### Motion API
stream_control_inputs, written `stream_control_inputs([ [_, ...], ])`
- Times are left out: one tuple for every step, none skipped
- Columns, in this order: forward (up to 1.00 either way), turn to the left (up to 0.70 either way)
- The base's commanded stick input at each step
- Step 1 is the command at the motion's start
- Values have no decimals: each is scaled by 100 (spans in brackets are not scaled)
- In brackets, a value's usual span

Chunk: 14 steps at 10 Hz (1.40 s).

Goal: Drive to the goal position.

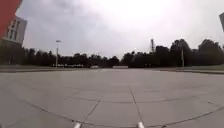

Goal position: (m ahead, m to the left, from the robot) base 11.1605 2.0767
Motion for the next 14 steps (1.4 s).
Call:
stream_control_inputs([
  [50, 0],
  [50, 0],
  [50, 0],
  [50, 0],
  [50, 0],
  [50, 0],
  [50, 0],
  [50, 0],
  [50, 0],
  [50, 0],
  [50, 0],
  [50, 0],
  [50, 0],
  [50, 0],
])
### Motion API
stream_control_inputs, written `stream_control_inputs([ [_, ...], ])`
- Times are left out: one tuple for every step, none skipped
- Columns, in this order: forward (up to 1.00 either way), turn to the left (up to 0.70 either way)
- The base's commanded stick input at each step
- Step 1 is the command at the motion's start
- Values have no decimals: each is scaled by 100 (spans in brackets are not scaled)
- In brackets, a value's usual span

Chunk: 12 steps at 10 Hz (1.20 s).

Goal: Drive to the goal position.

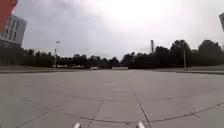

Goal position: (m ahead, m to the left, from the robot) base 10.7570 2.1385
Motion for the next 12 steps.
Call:
stream_control_inputs([
  [50, 0],
  [50, 0],
  [50, 0],
  [50, 0],
  [50, 0],
  [50, 0],
  [50, 0],
  [50, 0],
  [50, 0],
  [50, 0],
  [50, 0],
  [50, 0],
])
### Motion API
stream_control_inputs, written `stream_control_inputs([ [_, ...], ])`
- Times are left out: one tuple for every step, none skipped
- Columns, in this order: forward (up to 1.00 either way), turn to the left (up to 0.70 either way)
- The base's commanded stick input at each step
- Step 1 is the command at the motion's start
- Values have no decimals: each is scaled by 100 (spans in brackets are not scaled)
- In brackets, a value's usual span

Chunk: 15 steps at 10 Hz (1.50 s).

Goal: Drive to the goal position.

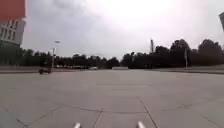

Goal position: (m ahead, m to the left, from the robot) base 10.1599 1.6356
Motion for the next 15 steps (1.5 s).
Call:
stream_control_inputs([
  [50, 0],
  [50, 0],
  [50, 0],
  [50, 0],
  [50, 0],
  [50, 0],
  [50, 0],
  [50, 0],
  [50, 0],
  [50, 0],
  [50, 0],
  [50, 0],
  [50, 0],
  [50, 0],
  [50, 0],
])
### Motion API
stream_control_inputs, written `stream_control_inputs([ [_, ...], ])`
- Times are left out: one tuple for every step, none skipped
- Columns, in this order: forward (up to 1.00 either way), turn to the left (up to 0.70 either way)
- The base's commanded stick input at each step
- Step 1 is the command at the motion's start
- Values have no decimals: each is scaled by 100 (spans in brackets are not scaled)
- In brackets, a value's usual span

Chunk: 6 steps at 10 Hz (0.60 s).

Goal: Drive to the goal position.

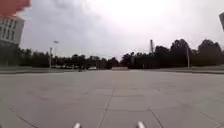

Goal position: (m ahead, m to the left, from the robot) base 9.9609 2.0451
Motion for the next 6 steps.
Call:
stream_control_inputs([
  [50, 0],
  [50, 0],
  [50, 0],
  [50, 0],
  [50, 0],
  [50, 0],
])
